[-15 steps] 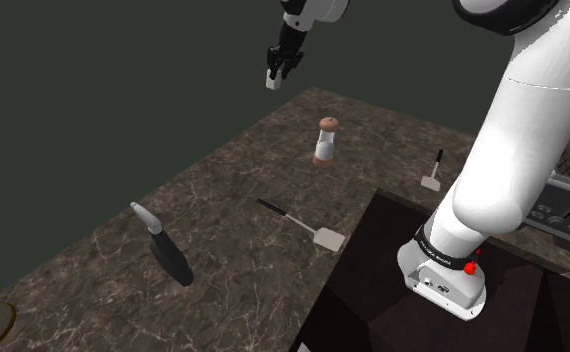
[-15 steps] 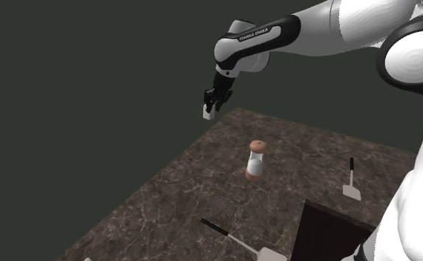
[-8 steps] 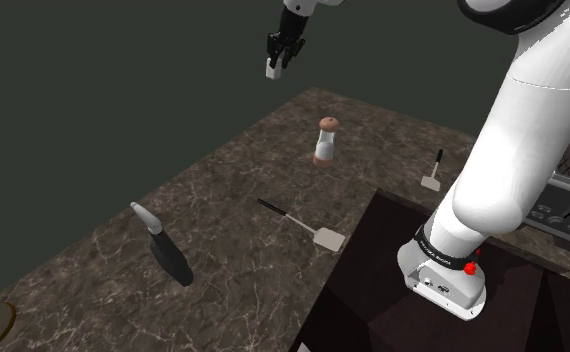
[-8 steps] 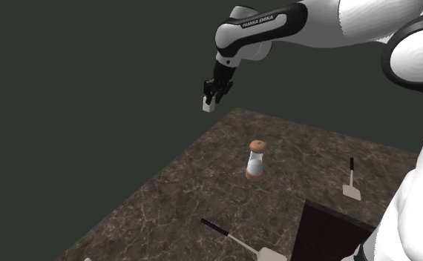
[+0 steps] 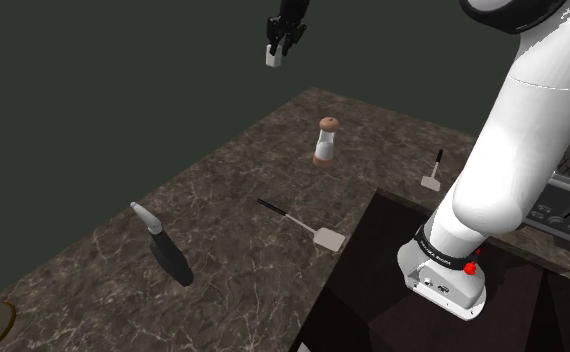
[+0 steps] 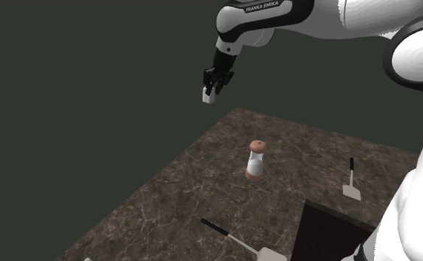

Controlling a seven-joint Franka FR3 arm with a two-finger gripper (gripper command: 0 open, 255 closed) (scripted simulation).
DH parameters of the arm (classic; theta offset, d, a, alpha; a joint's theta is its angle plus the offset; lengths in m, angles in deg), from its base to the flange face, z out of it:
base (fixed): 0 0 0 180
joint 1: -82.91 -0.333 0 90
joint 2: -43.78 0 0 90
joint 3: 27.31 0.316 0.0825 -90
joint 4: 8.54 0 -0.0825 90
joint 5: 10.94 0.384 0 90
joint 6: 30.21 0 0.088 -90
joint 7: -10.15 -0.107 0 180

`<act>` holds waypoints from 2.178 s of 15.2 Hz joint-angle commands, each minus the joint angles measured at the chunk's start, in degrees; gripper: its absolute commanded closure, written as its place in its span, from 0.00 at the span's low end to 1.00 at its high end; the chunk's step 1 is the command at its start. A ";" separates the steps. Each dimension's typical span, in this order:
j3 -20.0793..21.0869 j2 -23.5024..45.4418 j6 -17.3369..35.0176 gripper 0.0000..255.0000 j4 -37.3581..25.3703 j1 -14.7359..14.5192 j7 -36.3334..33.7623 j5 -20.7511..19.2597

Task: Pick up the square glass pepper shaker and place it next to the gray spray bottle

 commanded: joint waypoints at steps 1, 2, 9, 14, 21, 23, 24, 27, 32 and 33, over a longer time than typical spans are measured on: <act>0.35 -1.62 -0.10 1.00 1.24 -0.76 -1.31 -0.73; 0.78 -3.11 0.64 1.00 3.19 -1.56 -2.54 -1.36; 4.87 -11.99 4.65 1.00 14.31 -6.21 -11.87 -5.30; 8.58 -16.74 6.45 1.00 19.93 -8.95 -19.01 -7.43; 14.53 -21.18 7.90 1.00 24.90 -12.42 -29.31 -9.57; 16.35 -21.96 8.14 1.00 25.72 -13.38 -32.30 -10.07; 17.26 -22.27 8.23 1.00 26.03 -13.87 -33.81 -10.31; 20.09 -22.85 8.41 1.00 26.56 -15.26 -38.37 -11.04; 24.94 -22.67 8.39 1.00 26.14 -17.51 -46.12 -12.41; 25.92 -22.45 8.34 1.00 25.86 -17.96 -47.70 -12.75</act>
